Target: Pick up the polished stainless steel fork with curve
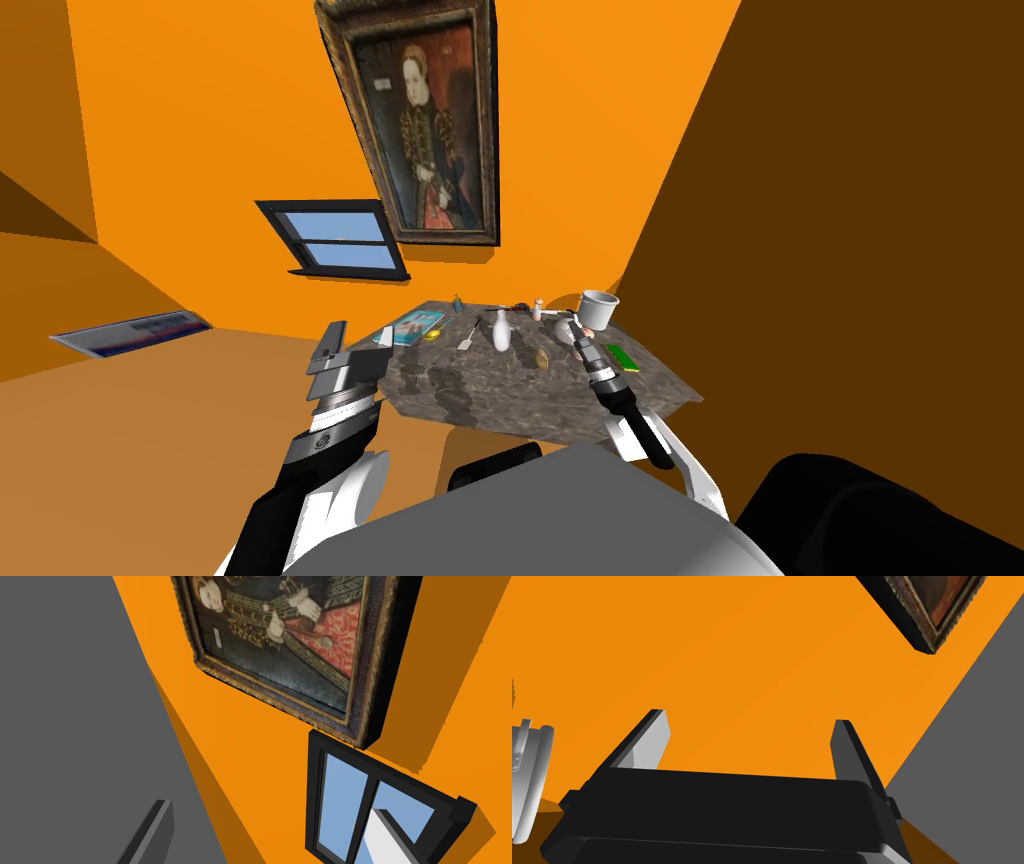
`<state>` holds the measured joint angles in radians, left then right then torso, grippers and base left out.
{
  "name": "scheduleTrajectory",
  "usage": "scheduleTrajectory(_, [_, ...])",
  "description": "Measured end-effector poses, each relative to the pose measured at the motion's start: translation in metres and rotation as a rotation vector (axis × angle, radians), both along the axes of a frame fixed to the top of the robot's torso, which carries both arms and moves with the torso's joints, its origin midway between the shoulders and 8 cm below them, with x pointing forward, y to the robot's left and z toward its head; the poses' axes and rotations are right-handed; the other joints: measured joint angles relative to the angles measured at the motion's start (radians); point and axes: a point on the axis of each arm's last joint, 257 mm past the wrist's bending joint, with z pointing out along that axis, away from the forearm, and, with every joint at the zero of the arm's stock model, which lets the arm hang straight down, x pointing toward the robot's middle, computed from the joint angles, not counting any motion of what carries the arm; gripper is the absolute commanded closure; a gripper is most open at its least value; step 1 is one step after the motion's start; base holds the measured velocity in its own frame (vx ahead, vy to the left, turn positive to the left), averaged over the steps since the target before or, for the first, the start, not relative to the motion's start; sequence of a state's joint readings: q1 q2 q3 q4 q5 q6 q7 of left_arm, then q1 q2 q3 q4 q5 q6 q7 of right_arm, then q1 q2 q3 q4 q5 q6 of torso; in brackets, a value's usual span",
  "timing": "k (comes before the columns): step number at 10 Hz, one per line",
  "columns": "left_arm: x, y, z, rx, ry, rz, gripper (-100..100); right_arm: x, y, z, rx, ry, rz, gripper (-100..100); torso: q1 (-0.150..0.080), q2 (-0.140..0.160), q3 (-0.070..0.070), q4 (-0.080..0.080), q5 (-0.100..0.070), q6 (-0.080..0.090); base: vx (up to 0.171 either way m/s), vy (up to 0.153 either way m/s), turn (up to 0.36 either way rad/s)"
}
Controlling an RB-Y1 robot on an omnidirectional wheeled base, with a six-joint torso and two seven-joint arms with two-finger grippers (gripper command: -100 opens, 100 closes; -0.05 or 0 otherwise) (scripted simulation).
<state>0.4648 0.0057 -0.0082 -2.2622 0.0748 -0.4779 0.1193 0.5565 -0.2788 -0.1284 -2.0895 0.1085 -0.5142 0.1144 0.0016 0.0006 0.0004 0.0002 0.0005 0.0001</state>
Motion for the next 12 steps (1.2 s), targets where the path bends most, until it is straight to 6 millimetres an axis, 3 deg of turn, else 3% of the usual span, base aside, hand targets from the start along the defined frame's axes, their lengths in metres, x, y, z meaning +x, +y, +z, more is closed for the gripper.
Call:
scheduleTrajectory(10, [0.000,0.000,0.000,0.000,0.000,0.000,0,-0.012,-0.050,-0.074,-0.375,0.221,0.032,-100,0.000,-0.001,-0.001,0.000,0.000,0.000,0.005,0.038,0.134])
scheduleTrajectory(12, [0.000,0.000,0.000,0.000,0.000,0.000,0,-0.018,-0.070,-0.091,-0.465,0.288,0.047,-100,0.001,-0.002,-0.001,0.000,0.000,-0.001,0.018,0.045,0.202])
